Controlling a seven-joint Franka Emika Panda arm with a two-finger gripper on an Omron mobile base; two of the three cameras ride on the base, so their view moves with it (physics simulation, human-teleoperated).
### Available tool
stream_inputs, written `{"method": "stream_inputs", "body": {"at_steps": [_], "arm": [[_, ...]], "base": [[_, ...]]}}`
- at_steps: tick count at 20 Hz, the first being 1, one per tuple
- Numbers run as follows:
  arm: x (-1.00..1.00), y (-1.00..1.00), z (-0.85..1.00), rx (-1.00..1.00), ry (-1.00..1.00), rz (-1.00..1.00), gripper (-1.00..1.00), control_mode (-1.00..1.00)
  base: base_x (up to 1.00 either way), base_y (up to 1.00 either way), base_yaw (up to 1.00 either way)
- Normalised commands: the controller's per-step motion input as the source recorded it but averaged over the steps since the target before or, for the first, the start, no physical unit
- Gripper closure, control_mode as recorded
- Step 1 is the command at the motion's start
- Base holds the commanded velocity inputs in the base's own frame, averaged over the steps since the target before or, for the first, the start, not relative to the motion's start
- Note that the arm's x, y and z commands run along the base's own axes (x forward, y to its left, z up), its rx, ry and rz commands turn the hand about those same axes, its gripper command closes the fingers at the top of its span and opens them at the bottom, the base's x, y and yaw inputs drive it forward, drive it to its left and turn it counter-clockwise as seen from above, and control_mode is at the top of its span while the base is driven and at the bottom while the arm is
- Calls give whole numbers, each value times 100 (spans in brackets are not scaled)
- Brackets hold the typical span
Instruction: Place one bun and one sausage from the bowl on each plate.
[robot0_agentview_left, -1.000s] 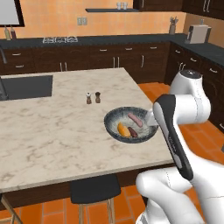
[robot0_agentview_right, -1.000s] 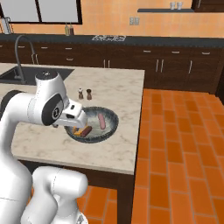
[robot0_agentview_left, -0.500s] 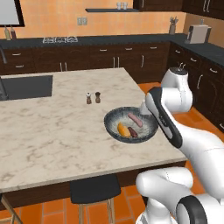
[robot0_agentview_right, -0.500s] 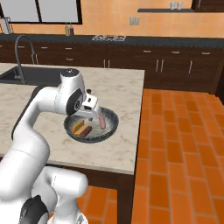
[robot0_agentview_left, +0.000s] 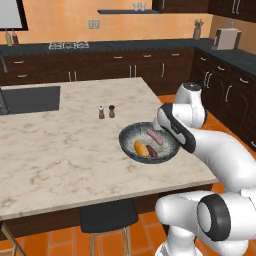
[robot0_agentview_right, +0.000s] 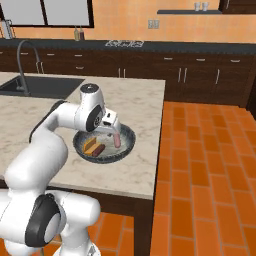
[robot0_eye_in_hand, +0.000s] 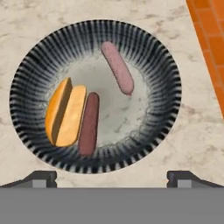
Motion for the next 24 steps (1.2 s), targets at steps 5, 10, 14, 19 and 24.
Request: {"method": "stream_inputs", "body": {"at_steps": [5,10,14,19,24], "arm": [[54,0,-56,-5,-1,0,-100,-100],[45,0,-43,-6,-3,0,-100,-100],[38,0,-19,0,0,0,-100,-100],[31,0,-20,0,0,0,-100,-100],[16,0,-21,0,-3,0,-100,-100]], "base": [[0,0,0],[0,0,0],[0,0,0],[0,0,0],[0,0,0]]}}
